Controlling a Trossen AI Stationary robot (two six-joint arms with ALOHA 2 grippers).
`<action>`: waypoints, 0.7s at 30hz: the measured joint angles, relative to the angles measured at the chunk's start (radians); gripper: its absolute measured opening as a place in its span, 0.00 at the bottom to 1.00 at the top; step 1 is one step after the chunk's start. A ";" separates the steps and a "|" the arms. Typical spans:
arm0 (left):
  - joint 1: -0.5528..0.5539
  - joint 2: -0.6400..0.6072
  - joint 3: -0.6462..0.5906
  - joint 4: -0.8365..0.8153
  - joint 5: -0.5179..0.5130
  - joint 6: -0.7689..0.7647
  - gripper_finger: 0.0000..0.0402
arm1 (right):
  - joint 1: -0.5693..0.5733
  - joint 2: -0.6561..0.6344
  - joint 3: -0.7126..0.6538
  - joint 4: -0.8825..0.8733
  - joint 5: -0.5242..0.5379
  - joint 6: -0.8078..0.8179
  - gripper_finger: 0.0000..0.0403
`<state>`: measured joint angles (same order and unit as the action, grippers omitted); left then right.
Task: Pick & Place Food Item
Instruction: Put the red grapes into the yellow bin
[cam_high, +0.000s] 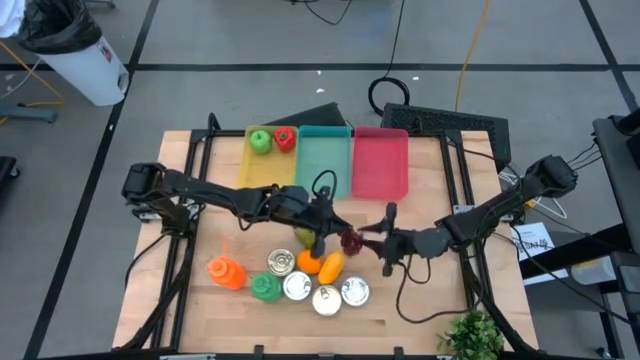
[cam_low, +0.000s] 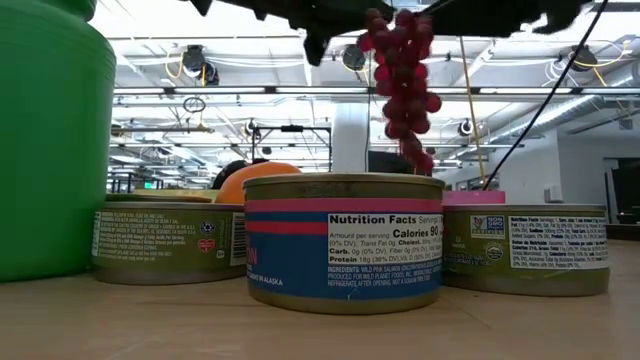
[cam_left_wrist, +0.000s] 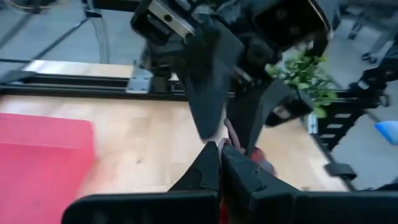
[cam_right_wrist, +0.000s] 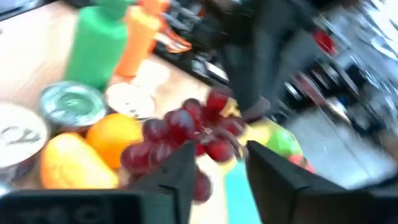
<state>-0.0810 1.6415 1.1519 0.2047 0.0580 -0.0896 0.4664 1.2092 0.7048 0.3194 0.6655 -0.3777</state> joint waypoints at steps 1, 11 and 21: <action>0.002 -0.012 0.000 -0.021 -0.019 0.010 0.00 | 0.002 -0.016 0.000 -0.021 0.029 0.040 0.39; 0.006 -0.177 0.000 -0.203 -0.308 0.091 0.00 | 0.007 -0.168 0.000 -0.171 0.011 0.239 0.67; 0.150 -0.349 -0.053 -0.306 -0.400 0.053 0.00 | 0.007 -0.173 0.000 -0.228 0.011 0.262 0.67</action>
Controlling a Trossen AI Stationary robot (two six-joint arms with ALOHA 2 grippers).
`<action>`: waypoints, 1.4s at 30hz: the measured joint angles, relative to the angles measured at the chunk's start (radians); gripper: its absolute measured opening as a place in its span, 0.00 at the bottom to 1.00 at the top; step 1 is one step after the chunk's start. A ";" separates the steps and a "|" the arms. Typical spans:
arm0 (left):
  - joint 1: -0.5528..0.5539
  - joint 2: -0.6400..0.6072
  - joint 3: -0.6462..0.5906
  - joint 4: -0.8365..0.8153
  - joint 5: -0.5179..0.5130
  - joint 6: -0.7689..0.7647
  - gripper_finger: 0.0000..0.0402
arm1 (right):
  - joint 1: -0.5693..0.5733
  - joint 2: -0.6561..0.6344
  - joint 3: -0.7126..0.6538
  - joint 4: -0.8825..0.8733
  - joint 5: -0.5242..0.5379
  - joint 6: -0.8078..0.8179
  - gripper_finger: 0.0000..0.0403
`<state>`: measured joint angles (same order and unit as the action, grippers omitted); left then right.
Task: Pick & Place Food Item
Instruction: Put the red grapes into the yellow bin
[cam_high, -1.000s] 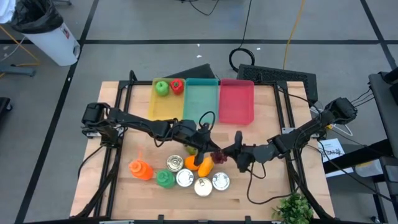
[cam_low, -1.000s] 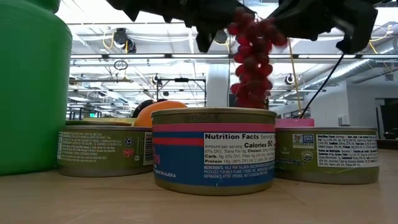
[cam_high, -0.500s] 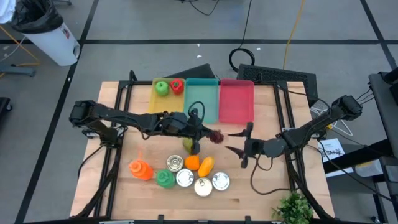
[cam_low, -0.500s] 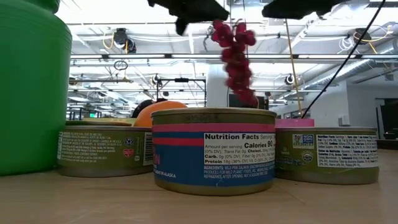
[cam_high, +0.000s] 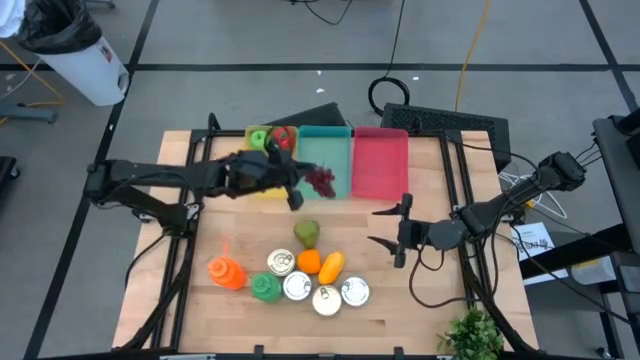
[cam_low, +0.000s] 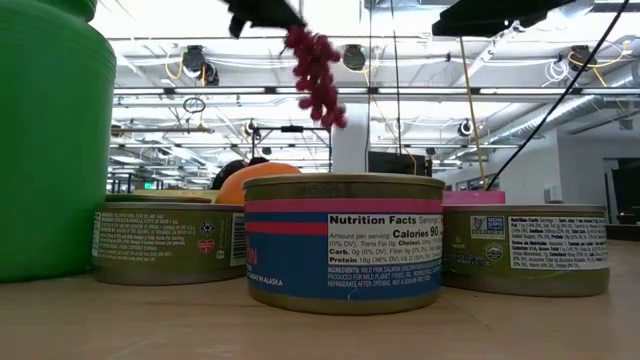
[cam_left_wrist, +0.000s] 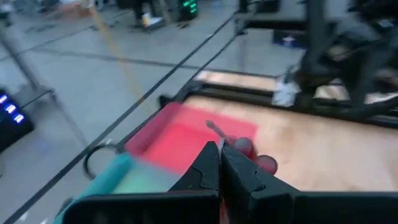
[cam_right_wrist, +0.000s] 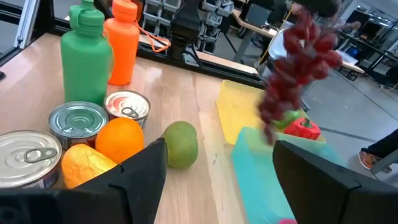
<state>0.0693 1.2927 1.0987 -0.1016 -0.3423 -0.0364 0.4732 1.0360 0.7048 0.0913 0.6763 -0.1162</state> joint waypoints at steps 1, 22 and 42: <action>0.024 -0.021 -0.024 -0.003 0.000 -0.008 0.00 | 0.000 0.000 0.000 0.001 0.000 0.000 0.67; 0.316 -0.288 -0.500 -0.028 -0.222 -0.293 0.00 | -0.016 0.000 0.000 0.009 0.003 -0.001 0.65; 0.386 -0.310 -0.613 0.043 -0.242 -0.335 0.00 | -0.016 0.000 0.000 0.008 0.003 -0.001 0.65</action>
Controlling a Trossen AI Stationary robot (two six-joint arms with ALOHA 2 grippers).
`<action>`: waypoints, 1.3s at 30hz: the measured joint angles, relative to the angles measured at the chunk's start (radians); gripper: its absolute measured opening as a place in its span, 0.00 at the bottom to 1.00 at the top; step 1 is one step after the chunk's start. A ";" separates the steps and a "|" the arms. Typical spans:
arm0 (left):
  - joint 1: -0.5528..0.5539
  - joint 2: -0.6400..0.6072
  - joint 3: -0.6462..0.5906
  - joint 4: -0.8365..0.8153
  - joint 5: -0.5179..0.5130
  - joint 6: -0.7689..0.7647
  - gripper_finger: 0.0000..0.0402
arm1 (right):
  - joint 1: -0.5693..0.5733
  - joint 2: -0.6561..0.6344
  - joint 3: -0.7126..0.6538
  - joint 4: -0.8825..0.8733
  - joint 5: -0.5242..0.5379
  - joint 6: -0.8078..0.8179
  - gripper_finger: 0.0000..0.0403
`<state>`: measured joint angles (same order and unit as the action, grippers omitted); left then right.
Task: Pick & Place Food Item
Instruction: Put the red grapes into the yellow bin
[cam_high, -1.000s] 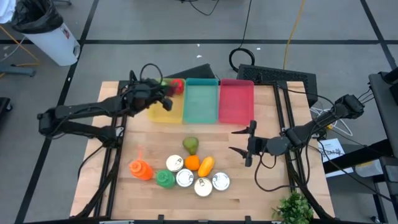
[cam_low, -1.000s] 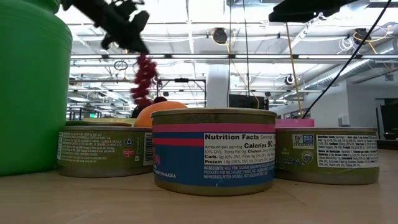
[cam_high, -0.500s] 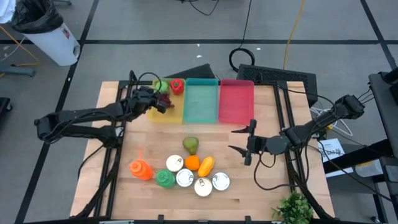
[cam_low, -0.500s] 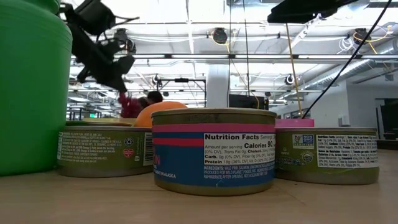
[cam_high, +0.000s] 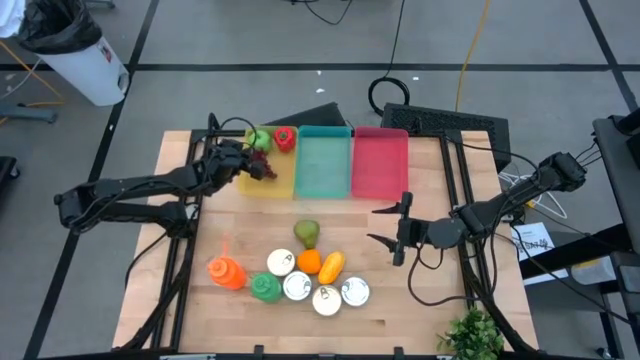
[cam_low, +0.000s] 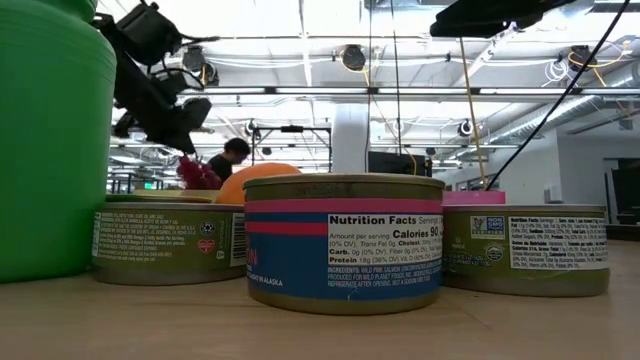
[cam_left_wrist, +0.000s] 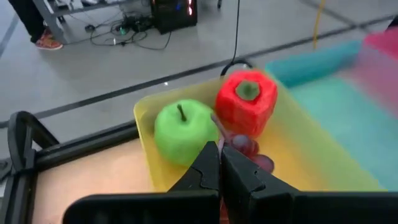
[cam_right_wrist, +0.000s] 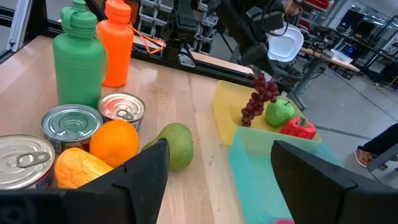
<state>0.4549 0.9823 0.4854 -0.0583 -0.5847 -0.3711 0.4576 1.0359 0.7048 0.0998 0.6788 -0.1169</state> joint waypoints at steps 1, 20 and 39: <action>-0.002 -0.011 0.000 0.010 -0.001 0.002 0.00 | 0.000 0.000 0.000 0.000 0.000 0.000 0.65; -0.095 -0.116 0.000 -0.115 -0.097 -0.001 0.00 | -0.031 0.000 -0.064 0.112 -0.003 0.001 0.65; -0.095 -0.117 0.000 -0.198 -0.131 -0.078 0.00 | -0.032 0.000 -0.064 0.117 -0.054 -0.027 0.65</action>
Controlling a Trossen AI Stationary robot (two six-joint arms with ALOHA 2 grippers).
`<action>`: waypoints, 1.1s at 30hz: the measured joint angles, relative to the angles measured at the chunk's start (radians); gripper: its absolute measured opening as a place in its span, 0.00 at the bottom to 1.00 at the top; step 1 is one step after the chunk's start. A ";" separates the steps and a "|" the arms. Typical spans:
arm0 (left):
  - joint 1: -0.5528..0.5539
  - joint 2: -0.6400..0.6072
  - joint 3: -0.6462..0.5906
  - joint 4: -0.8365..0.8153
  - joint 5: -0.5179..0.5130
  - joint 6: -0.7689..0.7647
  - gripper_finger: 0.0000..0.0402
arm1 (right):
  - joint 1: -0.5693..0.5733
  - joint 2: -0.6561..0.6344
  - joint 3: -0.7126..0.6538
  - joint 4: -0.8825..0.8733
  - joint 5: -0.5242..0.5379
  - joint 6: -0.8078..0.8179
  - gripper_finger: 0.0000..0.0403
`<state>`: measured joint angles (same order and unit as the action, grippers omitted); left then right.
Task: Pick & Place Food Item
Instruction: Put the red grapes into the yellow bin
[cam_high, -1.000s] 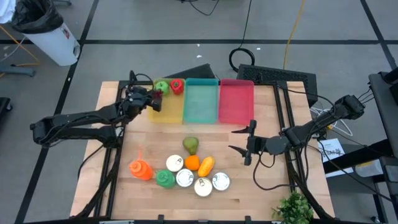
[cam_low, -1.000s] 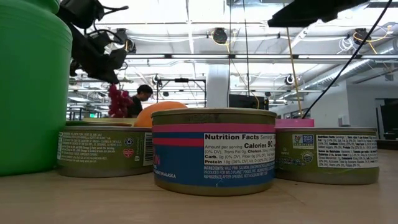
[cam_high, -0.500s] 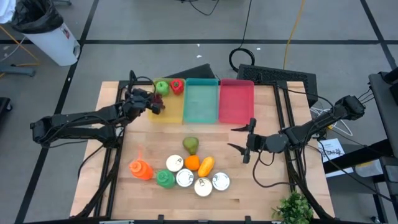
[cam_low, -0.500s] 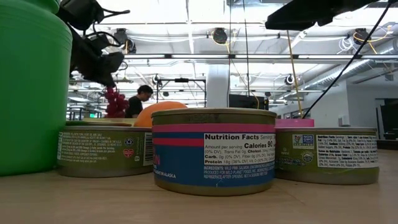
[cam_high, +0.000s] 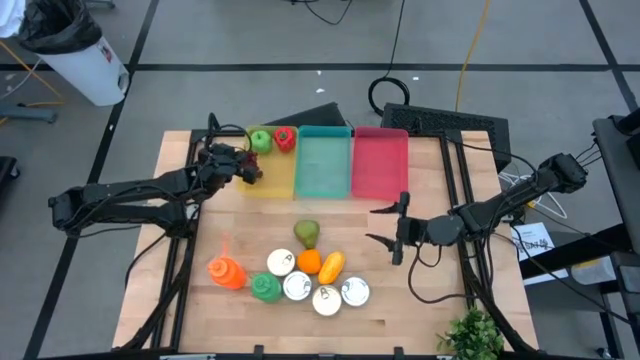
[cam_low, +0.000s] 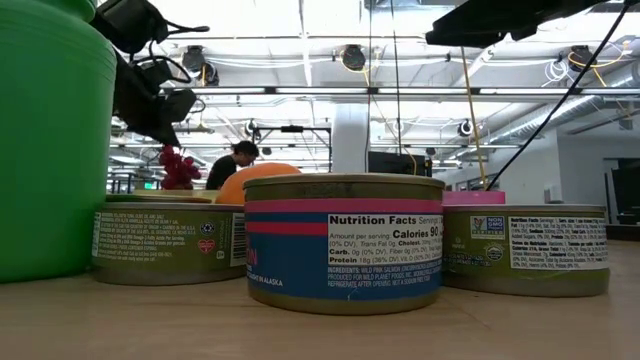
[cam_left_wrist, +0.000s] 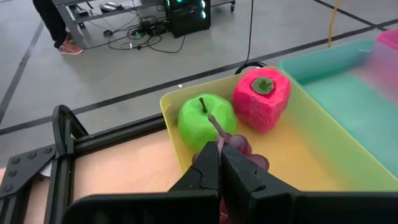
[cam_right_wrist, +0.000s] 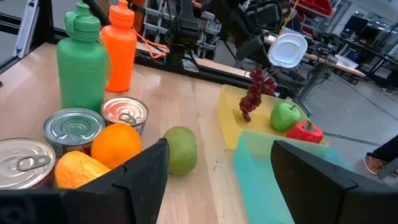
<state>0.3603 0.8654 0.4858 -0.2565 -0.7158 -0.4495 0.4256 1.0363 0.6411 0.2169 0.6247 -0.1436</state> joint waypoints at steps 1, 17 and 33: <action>0.000 0.000 0.000 -0.002 0.002 -0.006 0.00 | 0.000 0.000 0.000 0.000 0.000 -0.001 0.65; 0.062 0.158 -0.053 0.137 0.042 0.009 0.01 | -0.001 0.000 0.000 0.040 0.000 -0.039 0.65; 0.067 0.176 -0.054 0.207 0.068 0.021 0.22 | -0.001 0.000 0.000 0.033 -0.001 -0.036 0.65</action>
<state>0.4271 1.0416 0.4322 -0.0498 -0.6478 -0.4288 0.4248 1.0363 0.6411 0.2497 0.6235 -0.1800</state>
